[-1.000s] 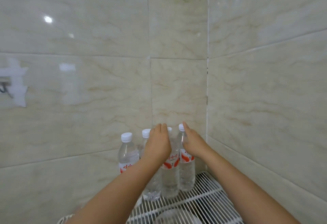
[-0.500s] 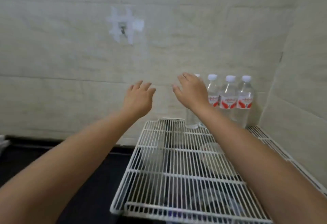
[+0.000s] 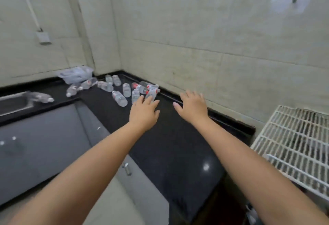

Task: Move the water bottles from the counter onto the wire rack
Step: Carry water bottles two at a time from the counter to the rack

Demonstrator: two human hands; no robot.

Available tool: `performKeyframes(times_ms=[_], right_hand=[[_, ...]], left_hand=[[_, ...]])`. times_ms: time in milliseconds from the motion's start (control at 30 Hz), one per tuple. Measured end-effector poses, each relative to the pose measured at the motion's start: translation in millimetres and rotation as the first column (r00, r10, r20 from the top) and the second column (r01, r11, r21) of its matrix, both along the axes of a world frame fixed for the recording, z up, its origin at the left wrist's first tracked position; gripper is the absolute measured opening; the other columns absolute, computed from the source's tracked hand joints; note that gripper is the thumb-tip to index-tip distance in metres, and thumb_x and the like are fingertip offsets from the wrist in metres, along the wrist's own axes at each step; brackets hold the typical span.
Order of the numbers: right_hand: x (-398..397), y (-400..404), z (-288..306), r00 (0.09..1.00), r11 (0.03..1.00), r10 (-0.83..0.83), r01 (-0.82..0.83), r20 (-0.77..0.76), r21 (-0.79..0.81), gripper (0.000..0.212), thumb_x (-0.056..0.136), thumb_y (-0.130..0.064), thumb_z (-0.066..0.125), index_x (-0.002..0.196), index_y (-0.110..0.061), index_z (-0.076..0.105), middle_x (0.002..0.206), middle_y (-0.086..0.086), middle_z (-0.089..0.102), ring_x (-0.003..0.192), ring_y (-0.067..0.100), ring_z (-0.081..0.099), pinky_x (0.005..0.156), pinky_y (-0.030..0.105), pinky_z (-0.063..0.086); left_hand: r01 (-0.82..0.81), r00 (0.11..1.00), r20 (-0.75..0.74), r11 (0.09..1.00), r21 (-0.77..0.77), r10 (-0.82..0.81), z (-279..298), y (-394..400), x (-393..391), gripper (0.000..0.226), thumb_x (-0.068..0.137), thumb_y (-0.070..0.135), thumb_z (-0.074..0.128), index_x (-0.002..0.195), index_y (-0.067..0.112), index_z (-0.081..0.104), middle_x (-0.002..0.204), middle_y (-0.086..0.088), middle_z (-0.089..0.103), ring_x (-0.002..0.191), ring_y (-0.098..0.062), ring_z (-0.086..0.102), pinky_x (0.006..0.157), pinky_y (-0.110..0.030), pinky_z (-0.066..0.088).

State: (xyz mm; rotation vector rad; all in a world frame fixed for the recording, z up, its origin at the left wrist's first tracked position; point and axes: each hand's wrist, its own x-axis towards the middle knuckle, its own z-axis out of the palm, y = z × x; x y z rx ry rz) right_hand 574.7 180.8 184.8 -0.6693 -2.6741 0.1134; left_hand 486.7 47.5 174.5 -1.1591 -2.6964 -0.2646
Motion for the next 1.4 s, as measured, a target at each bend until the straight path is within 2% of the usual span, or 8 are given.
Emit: performKeyframes(times_ms=[300,467,633,833,1033,1167,1267,1400], right_hand=[[-157,-126,-63,0.980,0.988,0.143,-0.131,0.142,-0.086,0.053,0.094,-0.037,0.041,0.140,-0.012,0.034,0.147,0.011,0.037,0.141,0.030,0.022,0.116,0.043,0.014],[-224,-155,-84,0.978,0.986,0.105,-0.079,0.177,-0.149,0.051,0.095,-0.035,0.040,0.139,-0.011,0.035,0.145,0.011,0.040,0.140,0.031,0.025,0.116,0.043,0.017],[-271,-141,-107,0.966,0.985,0.026,0.019,0.259,-0.171,0.051,0.095,-0.036,0.039,0.140,-0.012,0.034,0.146,0.010,0.040,0.140,0.030,0.025,0.116,0.042,0.018],[-339,-79,-128,0.945,0.970,-0.097,0.160,0.313,-0.185,0.049,0.095,-0.037,0.039,0.137,-0.012,0.039,0.140,0.009,0.047,0.139,0.030,0.027,0.115,0.043,0.021],[-422,4,-132,0.945,0.942,-0.177,0.244,0.276,-0.230,0.039,0.092,-0.035,0.045,0.116,-0.006,0.055,0.121,0.014,0.059,0.127,0.033,0.041,0.110,0.046,0.029],[-467,56,-142,0.938,0.930,-0.214,0.281,0.273,-0.237,0.042,0.092,-0.033,0.042,0.122,-0.004,0.053,0.124,0.018,0.058,0.127,0.035,0.040,0.109,0.045,0.030],[-493,84,-157,0.921,0.909,-0.253,0.331,0.296,-0.252,0.042,0.092,-0.031,0.041,0.122,-0.003,0.053,0.122,0.019,0.059,0.124,0.035,0.043,0.105,0.044,0.033],[-527,117,-179,0.892,0.867,-0.334,0.417,0.304,-0.272,0.044,0.090,-0.034,0.045,0.123,-0.004,0.051,0.118,0.017,0.059,0.114,0.033,0.050,0.096,0.041,0.040]], left_hand=[[-0.160,0.979,0.117,0.985,-0.064,0.167,-53,-123,-138,0.045,0.098,0.033,0.031,0.141,0.022,0.031,0.154,-0.003,0.025,0.142,-0.030,0.018,0.117,-0.043,0.020],[-0.172,0.961,0.202,0.979,-0.106,0.190,-75,-168,-206,0.045,0.099,0.033,0.028,0.142,0.022,0.029,0.154,-0.001,0.024,0.143,-0.030,0.015,0.117,-0.041,0.020],[-0.158,0.948,0.259,0.979,-0.128,0.187,-97,-175,-261,0.045,0.099,0.034,0.027,0.143,0.023,0.027,0.155,0.000,0.021,0.144,-0.029,0.012,0.118,-0.041,0.018],[-0.089,0.956,0.271,0.989,-0.117,0.118,-104,-127,-341,0.045,0.099,0.034,0.027,0.143,0.024,0.026,0.155,0.000,0.021,0.144,-0.028,0.011,0.118,-0.040,0.018],[-0.054,0.973,0.215,0.988,-0.146,0.085,-103,-50,-432,0.045,0.098,0.034,0.028,0.142,0.024,0.029,0.154,-0.002,0.025,0.143,-0.030,0.015,0.118,-0.043,0.019],[-0.005,0.979,0.200,0.988,-0.156,0.037,-112,1,-479,0.043,0.097,0.033,0.031,0.139,0.020,0.035,0.150,-0.002,0.032,0.140,-0.028,0.023,0.115,-0.040,0.025],[0.053,0.968,0.251,0.983,-0.177,-0.007,-131,34,-506,0.043,0.097,0.032,0.033,0.138,0.020,0.036,0.149,-0.002,0.033,0.138,-0.027,0.025,0.111,-0.040,0.029],[0.151,0.937,0.344,0.964,-0.220,-0.069,-158,80,-552,0.048,0.097,0.034,0.032,0.143,0.022,0.026,0.154,-0.003,0.023,0.142,-0.027,0.018,0.118,-0.040,0.019]])
